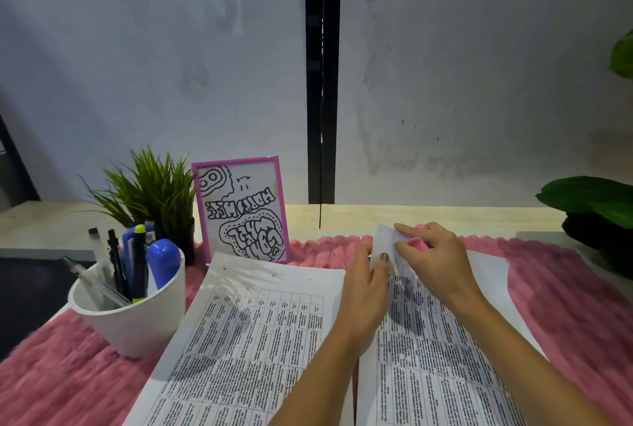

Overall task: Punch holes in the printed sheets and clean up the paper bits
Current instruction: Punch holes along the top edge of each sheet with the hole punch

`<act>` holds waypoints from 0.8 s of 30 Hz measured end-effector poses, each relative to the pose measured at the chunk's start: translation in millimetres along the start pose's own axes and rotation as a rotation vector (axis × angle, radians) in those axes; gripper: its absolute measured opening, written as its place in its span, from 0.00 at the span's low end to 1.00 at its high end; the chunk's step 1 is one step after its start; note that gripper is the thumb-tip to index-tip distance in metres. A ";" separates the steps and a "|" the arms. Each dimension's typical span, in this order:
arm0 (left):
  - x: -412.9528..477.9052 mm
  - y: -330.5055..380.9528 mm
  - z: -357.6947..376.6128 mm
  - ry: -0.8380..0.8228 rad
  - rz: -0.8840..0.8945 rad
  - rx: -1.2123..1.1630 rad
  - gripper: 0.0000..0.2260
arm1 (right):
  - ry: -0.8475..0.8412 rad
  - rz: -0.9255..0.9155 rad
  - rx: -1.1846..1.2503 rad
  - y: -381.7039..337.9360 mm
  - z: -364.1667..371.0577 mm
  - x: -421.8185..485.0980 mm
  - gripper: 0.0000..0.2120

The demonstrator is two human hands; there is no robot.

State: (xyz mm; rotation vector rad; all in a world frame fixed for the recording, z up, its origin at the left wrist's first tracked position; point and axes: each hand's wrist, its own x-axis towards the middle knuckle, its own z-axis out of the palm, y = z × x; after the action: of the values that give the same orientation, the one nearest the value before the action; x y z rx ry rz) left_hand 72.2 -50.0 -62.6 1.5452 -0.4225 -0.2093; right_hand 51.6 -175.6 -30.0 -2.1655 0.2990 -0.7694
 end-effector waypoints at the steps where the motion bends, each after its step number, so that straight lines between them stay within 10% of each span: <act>1: 0.4 -2.9 1.0 0.003 -0.008 0.024 0.15 | -0.024 -0.003 0.006 -0.4 0.7 -0.3 0.17; 4: 0.9 -9.5 3.2 -0.002 -0.050 0.073 0.25 | -0.084 -0.030 0.004 -3.1 3.2 -1.3 0.19; 24: -0.1 12.5 -4.1 0.017 -0.052 -0.030 0.14 | -0.272 0.005 -0.126 -31.3 -7.1 6.5 0.29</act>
State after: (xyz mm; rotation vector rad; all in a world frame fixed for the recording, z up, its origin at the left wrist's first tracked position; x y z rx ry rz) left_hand 72.0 -45.9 -50.1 1.5289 -0.3650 -0.2413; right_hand 51.0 -162.5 0.0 -2.3538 0.2166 -0.4546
